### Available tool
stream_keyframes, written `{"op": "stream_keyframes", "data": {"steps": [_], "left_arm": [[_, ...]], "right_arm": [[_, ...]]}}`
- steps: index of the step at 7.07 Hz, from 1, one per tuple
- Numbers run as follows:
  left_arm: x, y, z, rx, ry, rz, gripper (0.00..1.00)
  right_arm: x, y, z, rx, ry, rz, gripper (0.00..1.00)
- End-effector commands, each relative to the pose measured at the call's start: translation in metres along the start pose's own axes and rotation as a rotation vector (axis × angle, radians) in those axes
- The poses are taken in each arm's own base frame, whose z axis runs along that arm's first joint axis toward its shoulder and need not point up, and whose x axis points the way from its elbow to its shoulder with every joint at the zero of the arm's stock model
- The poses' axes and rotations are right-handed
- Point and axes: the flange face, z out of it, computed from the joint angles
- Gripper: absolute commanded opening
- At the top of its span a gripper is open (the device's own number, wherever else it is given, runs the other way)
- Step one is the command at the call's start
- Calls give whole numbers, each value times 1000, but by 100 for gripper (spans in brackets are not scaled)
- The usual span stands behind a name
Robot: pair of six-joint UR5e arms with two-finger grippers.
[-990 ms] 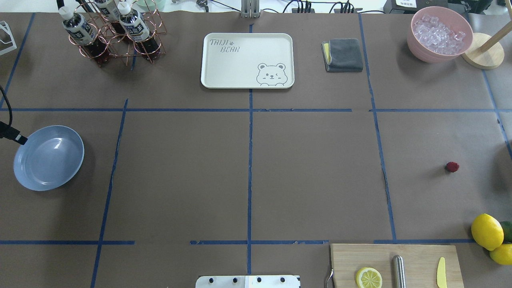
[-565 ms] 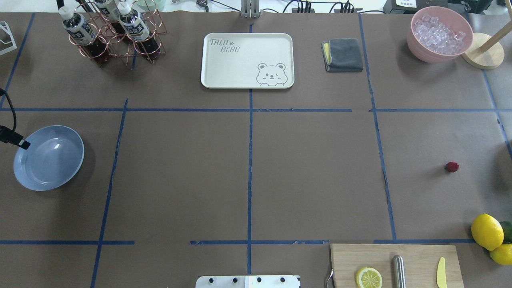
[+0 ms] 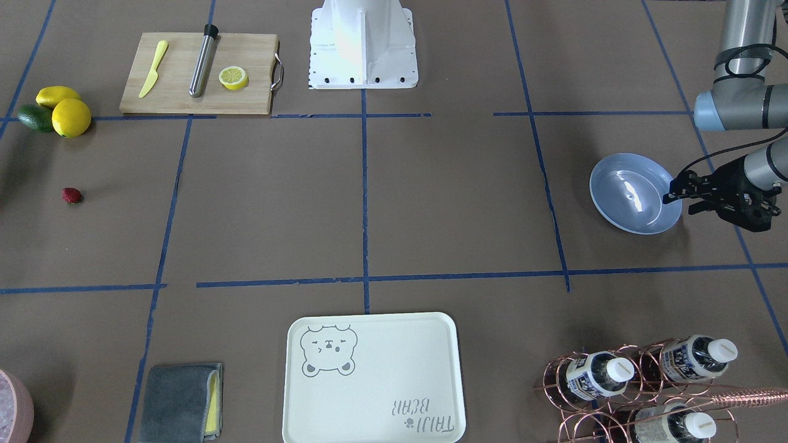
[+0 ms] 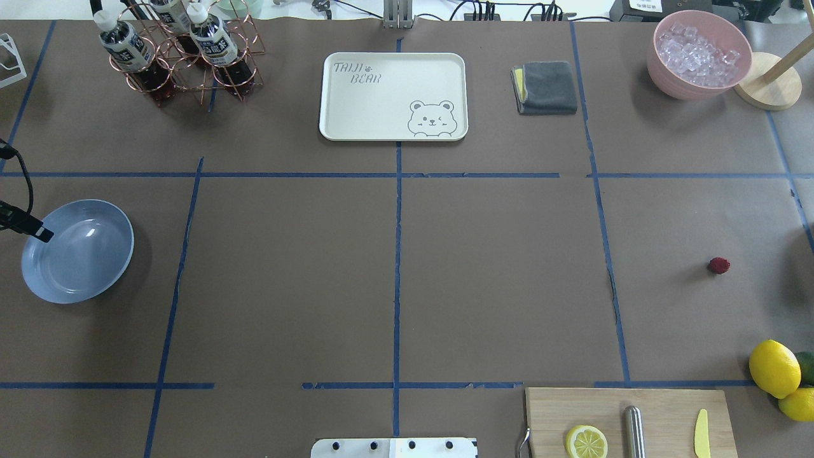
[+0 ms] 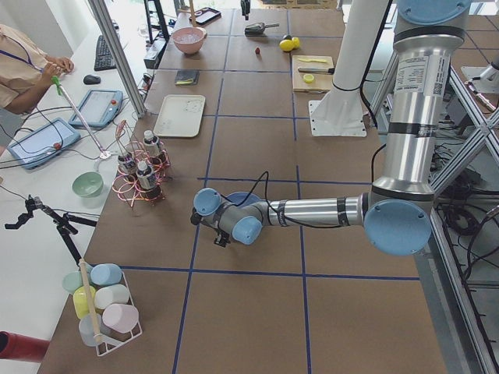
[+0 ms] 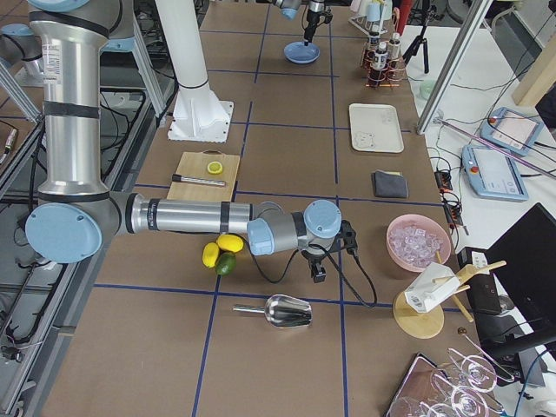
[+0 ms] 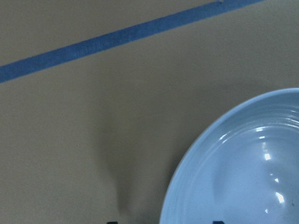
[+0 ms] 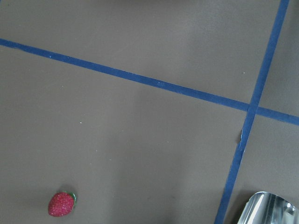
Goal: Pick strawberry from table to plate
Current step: 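Lower the left gripper to the rim of the light-blue plate and grasp it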
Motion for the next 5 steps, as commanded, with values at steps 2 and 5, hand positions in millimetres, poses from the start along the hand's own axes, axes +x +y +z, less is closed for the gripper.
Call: {"op": "stream_keyframes", "data": {"steps": [2, 5], "left_arm": [[3, -2, 3, -4, 2, 6, 63], [5, -5, 3, -4, 3, 9, 60]], "right_arm": [[0, -1, 0, 1, 0, 1, 100], [0, -1, 0, 0, 0, 0, 100]]}}
